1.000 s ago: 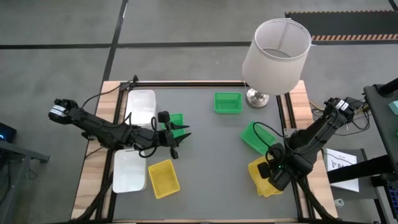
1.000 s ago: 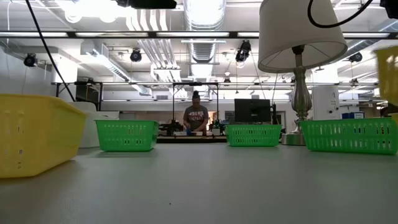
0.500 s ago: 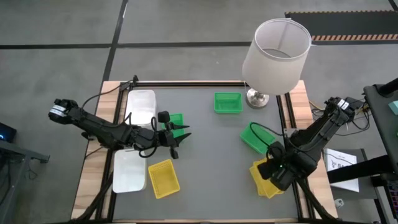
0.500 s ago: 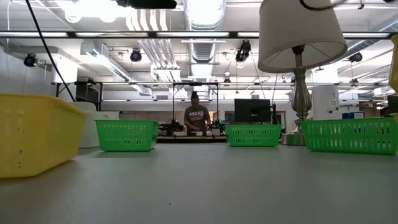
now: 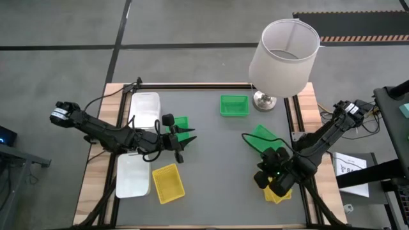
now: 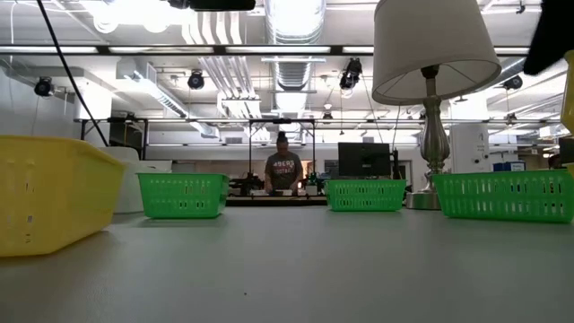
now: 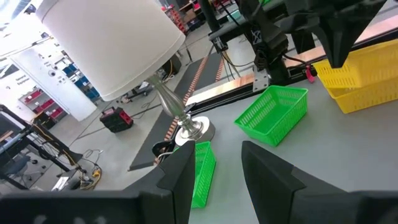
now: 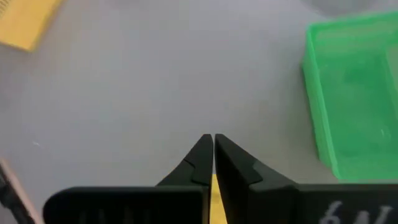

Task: Stack baskets by color
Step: Stack the middle yellow bin on the bottom right yellow bin, then stack the bottom right green bin on the top green bin

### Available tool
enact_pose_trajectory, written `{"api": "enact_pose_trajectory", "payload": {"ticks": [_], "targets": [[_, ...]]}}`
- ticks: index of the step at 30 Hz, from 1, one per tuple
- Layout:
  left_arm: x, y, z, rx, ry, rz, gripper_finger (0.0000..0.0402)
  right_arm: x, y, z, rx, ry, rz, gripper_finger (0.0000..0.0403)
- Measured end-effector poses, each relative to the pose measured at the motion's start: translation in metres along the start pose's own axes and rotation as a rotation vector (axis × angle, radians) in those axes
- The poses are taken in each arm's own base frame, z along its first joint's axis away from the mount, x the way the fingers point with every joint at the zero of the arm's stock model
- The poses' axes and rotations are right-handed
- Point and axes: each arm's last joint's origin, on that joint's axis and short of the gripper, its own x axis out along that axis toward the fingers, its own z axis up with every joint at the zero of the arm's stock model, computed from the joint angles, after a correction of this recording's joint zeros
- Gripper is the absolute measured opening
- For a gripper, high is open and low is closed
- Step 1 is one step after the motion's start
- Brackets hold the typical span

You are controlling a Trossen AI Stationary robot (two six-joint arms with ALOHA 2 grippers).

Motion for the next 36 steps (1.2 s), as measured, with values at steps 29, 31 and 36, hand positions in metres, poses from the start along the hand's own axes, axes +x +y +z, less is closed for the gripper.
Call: {"api": "enact_pose_trajectory", "payload": {"ticks": [29, 31, 36], "targets": [[0.000, 0.000, -0.001, -0.043, 0.007, -0.002, 0.0116, 0.006, 0.010, -0.007, -0.070, 0.129, -0.077, 0.0008], [0.000, 0.000, -0.001, -0.044, 0.007, -0.002, 0.0116, 0.004, 0.009, -0.006, -0.070, 0.129, -0.073, 0.0008], [0.000, -0.001, -0.002, -0.042, 0.010, -0.003, 0.0116, 0.001, 0.009, -0.006, -0.086, 0.129, -0.058, 0.0008]]}}
